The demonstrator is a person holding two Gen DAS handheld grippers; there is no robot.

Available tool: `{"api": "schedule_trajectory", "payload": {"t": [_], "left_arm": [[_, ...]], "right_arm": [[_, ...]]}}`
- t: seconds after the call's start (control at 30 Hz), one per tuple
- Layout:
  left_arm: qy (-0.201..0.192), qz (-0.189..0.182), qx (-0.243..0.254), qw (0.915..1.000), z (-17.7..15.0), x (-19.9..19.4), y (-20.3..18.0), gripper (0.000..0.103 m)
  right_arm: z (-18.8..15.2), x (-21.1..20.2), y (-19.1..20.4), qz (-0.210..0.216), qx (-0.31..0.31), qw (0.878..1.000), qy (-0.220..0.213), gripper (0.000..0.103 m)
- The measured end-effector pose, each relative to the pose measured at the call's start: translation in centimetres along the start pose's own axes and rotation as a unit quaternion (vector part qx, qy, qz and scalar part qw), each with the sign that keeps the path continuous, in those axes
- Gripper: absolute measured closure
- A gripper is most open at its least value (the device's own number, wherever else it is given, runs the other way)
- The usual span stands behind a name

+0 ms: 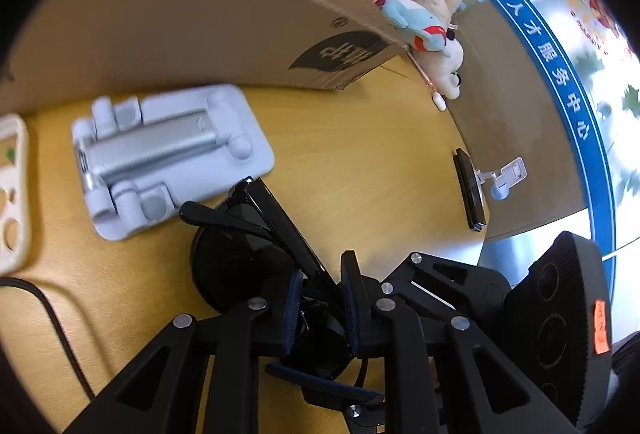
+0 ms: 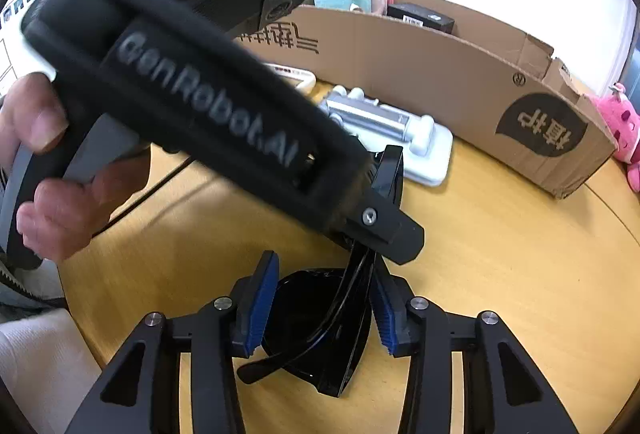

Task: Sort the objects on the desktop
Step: 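Grasp the black sunglasses between both grippers and lift them, then carry the sunglasses with both grippers over the cardboard box and lower them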

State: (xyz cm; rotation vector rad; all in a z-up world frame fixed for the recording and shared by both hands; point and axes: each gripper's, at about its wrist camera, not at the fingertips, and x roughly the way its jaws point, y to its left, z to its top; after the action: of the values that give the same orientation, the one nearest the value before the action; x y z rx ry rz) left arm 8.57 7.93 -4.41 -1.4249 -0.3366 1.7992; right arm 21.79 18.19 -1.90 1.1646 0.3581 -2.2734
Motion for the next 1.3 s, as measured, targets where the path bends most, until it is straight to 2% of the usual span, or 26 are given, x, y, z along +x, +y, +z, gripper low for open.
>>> {"api": "schedule_trajectory", "payload": {"t": [0.07,0.1,0.13,0.23,0.5,0.93,1.13,1.3], "left_arm": [[-0.01,-0.002,0.005,0.9999,0.5,-0.7,-0.5,0.092],[-0.014,-0.006,0.008,0.9999,0.9,-1.2,-0.7,0.093],[-0.019,-0.01,0.014,0.9997,1.4,-1.9,-1.2,0.094],[-0.041,0.012,0.051,0.9978,2.9,-3.4,-2.9,0.095],[-0.086,0.017,0.106,0.9905,7.5,-7.2,-5.3,0.095],[-0.122,0.0,0.133,0.9836,11.1,-10.0,-6.1,0.095],[-0.14,-0.009,0.146,0.9793,15.0,-11.7,-6.6,0.095],[-0.15,-0.02,0.155,0.9764,19.6,-12.7,-7.1,0.095]], "right_arm": [[0.3,-0.4,-0.1,-0.003,0.001,1.0,-0.014,0.065],[0.7,-0.9,-0.2,-0.008,0.001,1.0,-0.024,0.075],[1.0,-1.3,-0.3,-0.004,0.002,1.0,-0.031,0.076],[2.4,-2.6,-0.2,-0.021,-0.006,0.998,-0.057,0.076],[6.8,-5.1,-2.0,-0.031,0.01,0.991,-0.126,0.077],[11.4,-6.5,-4.5,-0.039,0.021,0.986,-0.161,0.077],[14.5,-7.2,-6.7,-0.048,0.024,0.98,-0.19,0.084],[17.7,-7.4,-9.6,-0.047,0.039,0.975,-0.213,0.086]]}}
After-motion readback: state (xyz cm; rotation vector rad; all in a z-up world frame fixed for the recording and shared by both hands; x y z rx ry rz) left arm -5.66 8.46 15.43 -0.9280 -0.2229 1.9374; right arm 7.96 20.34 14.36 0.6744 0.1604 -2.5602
